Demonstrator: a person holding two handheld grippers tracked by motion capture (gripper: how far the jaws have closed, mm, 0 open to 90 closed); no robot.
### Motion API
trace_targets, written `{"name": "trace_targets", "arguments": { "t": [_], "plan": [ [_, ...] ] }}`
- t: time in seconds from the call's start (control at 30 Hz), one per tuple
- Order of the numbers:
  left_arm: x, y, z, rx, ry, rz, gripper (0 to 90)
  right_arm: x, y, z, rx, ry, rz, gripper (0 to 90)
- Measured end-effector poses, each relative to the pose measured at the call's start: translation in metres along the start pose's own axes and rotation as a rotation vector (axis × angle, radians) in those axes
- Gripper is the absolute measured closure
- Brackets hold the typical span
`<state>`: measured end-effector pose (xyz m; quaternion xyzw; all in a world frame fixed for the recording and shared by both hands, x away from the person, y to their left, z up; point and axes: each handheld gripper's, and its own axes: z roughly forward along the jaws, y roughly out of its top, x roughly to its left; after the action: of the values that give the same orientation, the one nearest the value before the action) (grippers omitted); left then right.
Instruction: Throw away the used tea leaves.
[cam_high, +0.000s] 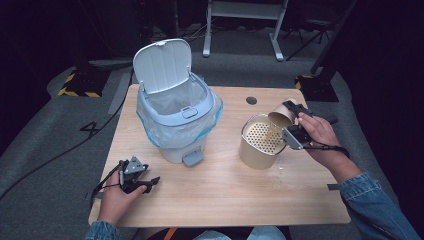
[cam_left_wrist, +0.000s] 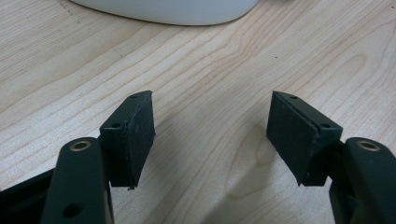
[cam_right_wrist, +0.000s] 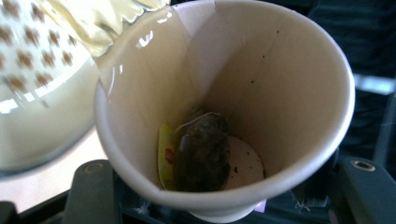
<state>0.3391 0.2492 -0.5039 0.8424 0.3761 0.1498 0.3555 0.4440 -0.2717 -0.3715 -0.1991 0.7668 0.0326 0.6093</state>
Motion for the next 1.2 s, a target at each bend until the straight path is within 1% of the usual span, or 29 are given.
{"name": "trace_targets", "arguments": {
  "t": [0.03, 0.07, 0.13, 0.2, 0.23, 0.27, 0.3, 0.33, 0.37, 0.4, 0.43, 0.53, 0.6, 0.67, 0.73, 0.8, 0.83, 0.87, 0.9, 0.93, 0.97, 1.0, 1.03, 1.1, 1.13, 1.2],
  "plan": [
    [0.0, 0.0, 0.0, 0.001, 0.0, 0.0, 32.7, 0.001, 0.004, -0.002, 0.031, -0.037, -0.085, 36.0],
    [0.0, 0.0, 0.0, 0.001, 0.0, 0.0, 32.7, 0.001, 0.004, -0.002, 0.031, -0.037, -0.085, 36.0],
    [0.0, 0.0, 0.0, 0.001, 0.0, -0.001, 32.7, 0.002, 0.007, -0.003, 0.057, -0.064, -0.165, 35.9],
    [0.0, 0.0, 0.0, 0.001, 0.0, 0.0, 32.7, 0.004, 0.01, -0.003, 0.07, -0.086, -0.226, 36.0],
    [0.0, 0.0, 0.0, 0.001, 0.0, 0.0, 32.7, 0.005, 0.012, -0.004, 0.087, -0.109, -0.291, 36.0],
    [0.0, 0.0, 0.0, 0.001, 0.0, 0.0, 32.7, 0.006, 0.014, -0.004, 0.091, -0.12, -0.324, 36.0],
    [0.0, 0.0, 0.0, 0.001, 0.0, 0.0, 32.6, 0.006, 0.014, -0.004, 0.091, -0.12, -0.324, 36.0],
    [0.0, 0.0, 0.0, 0.001, 0.0, 0.0, 32.7, 0.007, 0.016, -0.004, 0.101, -0.138, -0.386, 36.1],
    [0.0, 0.0, 0.0, 0.001, 0.0, 0.0, 32.7, 0.007, 0.016, -0.004, 0.101, -0.138, -0.386, 36.1],
    [0.0, 0.0, 0.0, 0.001, 0.0, 0.0, 32.7, 0.008, 0.017, -0.005, 0.109, -0.15, -0.415, 36.2],
    [0.0, 0.0, 0.0, 0.001, 0.0, 0.0, 32.7, 0.01, 0.019, -0.005, 0.119, -0.168, -0.456, 36.3],
    [0.0, 0.0, 0.0, 0.001, 0.0, 0.0, 32.7, 0.016, 0.025, -0.007, 0.129, -0.21, -0.553, 36.5],
    [0.0, 0.0, 0.0, 0.001, 0.0, 0.0, 32.7, 0.018, 0.031, -0.009, 0.133, -0.231, -0.659, 36.6],
    [0.0, 0.0, 0.0, 0.001, 0.0, 0.0, 32.7, 0.019, 0.032, -0.01, 0.136, -0.236, -0.667, 36.7],
    [0.0, 0.0, 0.0, 0.001, 0.0, -0.001, 32.7, 0.018, 0.034, -0.01, 0.144, -0.248, -0.698, 36.7],
    [0.0, 0.0, 0.0, 0.001, 0.0, 0.0, 32.7, 0.018, 0.035, -0.011, 0.154, -0.265, -0.712, 36.6],
    [0.0, 0.0, 0.0, 0.001, 0.0, 0.0, 32.7, 0.018, 0.036, -0.012, 0.159, -0.277, -0.729, 36.6],
    [0.0, 0.0, 0.0, 0.001, 0.0, 0.0, 32.7, 0.018, 0.038, -0.014, 0.165, -0.293, -0.763, 36.6],
    [0.0, 0.0, 0.0, 0.001, 0.0, 0.0, 32.7, 0.018, 0.038, -0.014, 0.165, -0.293, -0.763, 36.6],
    [0.0, 0.0, 0.0, 0.001, 0.0, 0.0, 32.7, 0.018, 0.039, -0.014, 0.168, -0.295, -0.778, 36.6],
    [0.0, 0.0, 0.0, 0.001, 0.0, 0.0, 32.7, 0.019, 0.04, -0.014, 0.185, -0.309, -0.8, 36.7],
    [0.0, 0.0, 0.0, 0.001, 0.0, 0.0, 32.7, 0.019, 0.04, -0.014, 0.185, -0.309, -0.8, 36.7],
    [0.0, 0.0, 0.0, 0.001, 0.0, 0.0, 32.7, 0.019, 0.041, -0.015, 0.2, -0.319, -0.816, 36.7],
    [0.0, 0.0, 0.0, 0.001, 0.0, 0.0, 32.7, 0.019, 0.041, -0.015, 0.204, -0.32, -0.823, 36.7],
    [0.0, 0.0, 0.0, 0.001, 0.0, 0.0, 32.7, 0.02, 0.041, -0.016, 0.205, -0.332, -0.834, 36.7],
    [0.0, 0.0, 0.0, 0.001, 0.0, 0.0, 32.7, 0.02, 0.041, -0.016, 0.208, -0.334, -0.837, 36.7]
  ]
}}
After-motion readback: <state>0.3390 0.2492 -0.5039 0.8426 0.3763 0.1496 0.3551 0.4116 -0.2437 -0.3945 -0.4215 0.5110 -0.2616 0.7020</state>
